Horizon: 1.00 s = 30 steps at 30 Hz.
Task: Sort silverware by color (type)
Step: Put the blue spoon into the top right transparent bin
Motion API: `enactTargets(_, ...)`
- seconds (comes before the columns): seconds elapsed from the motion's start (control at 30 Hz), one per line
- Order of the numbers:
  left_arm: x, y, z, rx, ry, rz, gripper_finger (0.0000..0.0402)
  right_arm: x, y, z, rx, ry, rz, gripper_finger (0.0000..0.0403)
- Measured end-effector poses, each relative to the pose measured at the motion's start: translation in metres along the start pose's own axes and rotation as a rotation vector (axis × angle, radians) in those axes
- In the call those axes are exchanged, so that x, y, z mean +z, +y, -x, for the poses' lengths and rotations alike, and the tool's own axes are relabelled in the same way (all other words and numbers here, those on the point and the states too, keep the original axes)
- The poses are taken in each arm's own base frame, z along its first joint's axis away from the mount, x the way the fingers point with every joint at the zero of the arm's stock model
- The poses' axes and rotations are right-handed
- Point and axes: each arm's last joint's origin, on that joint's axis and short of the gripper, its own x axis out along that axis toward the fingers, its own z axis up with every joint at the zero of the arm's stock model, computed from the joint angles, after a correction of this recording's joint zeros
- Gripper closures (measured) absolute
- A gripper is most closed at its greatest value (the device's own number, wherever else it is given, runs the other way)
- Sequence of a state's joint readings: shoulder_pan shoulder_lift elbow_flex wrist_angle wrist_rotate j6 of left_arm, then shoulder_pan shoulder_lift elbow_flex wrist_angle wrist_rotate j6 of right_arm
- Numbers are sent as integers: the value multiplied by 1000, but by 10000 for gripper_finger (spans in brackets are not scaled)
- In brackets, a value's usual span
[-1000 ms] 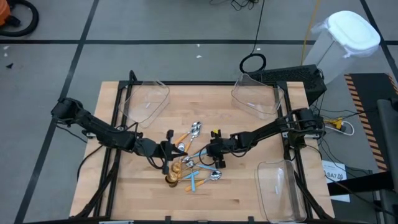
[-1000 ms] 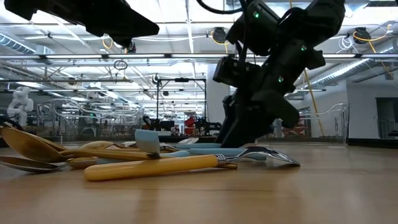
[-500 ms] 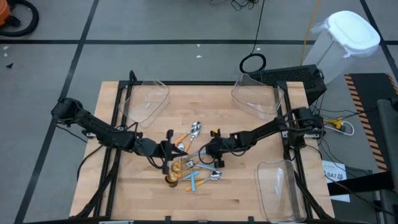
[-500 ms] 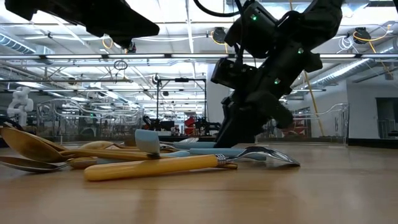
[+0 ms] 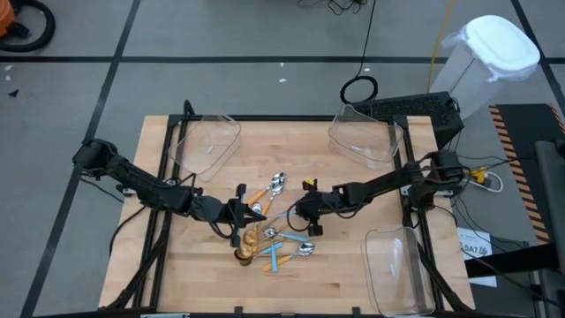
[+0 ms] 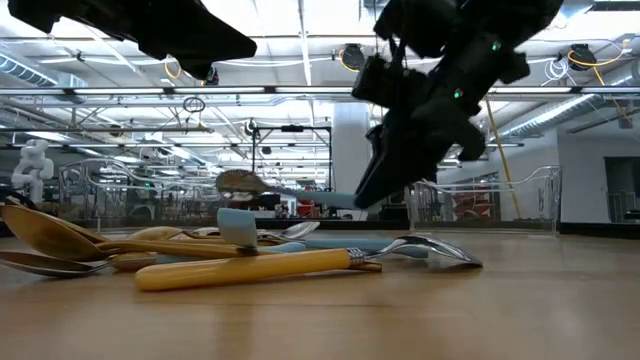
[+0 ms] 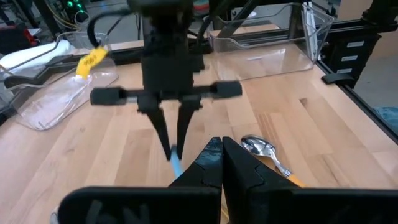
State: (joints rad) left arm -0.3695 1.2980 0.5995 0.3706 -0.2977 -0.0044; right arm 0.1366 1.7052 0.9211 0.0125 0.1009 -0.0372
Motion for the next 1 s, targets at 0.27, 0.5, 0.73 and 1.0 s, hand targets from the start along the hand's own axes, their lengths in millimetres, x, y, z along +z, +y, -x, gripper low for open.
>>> enactTargets(0.27, 0, 0, 0, 0, 1, 10, 400, 6, 14, 49, 24, 23, -42, 373)
enactTargets(0.5, 0, 0, 0, 3, 2, 35, 400, -1, 45, 81, -58, -30, -99, 373)
enactTargets(0.73, 0, -1, 1, 106, -4, 24, 387, -8, 71, 82, -134, -134, -113, 373)
enactTargets(1.0, 1, -10, 5, 110, -14, 4, 288, -18, 70, 76, -154, -175, -100, 373)
